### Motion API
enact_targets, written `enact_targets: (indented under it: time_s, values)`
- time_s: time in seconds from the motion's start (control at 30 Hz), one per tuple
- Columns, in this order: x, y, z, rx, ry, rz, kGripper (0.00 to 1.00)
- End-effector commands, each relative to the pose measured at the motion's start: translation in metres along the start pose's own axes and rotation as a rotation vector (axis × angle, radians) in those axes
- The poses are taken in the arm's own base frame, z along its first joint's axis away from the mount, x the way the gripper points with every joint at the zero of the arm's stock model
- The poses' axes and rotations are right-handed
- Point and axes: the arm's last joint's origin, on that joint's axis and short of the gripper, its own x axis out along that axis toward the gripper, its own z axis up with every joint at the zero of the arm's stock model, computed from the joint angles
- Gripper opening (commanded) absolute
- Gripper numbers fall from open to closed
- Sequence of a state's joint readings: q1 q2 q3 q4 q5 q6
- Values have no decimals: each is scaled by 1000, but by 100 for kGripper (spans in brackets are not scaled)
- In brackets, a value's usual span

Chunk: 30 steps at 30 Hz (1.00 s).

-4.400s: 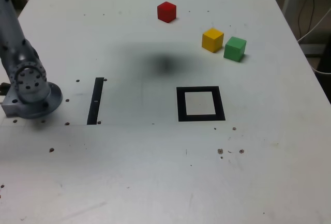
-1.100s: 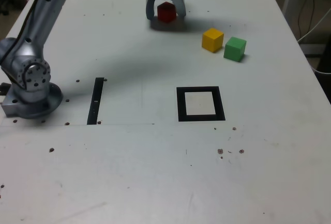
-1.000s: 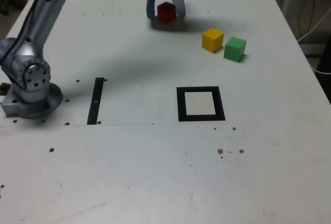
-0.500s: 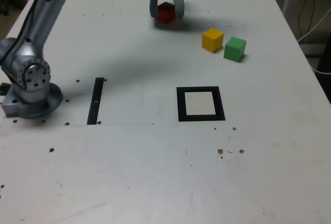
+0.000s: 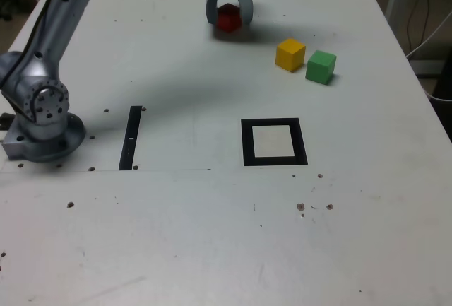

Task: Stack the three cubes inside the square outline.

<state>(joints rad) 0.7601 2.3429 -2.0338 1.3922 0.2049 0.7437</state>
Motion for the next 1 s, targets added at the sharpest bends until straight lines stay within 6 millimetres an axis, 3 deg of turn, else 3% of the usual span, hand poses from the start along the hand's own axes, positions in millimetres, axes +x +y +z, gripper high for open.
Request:
enact_targets:
  time_s: [0.0, 0.23, 0.53, 0.77, 0.97]
  values:
    - [-11, -2, -5, -4, -20, 13, 22]
    - [-42, -12, -23, -17, -64, 54, 22]
    - [-84, -41, -56, -25, -106, 89, 22]
    - [-105, -80, -78, -23, -123, 126, 20]
    - [-118, -131, -85, 15, -144, 144, 20]
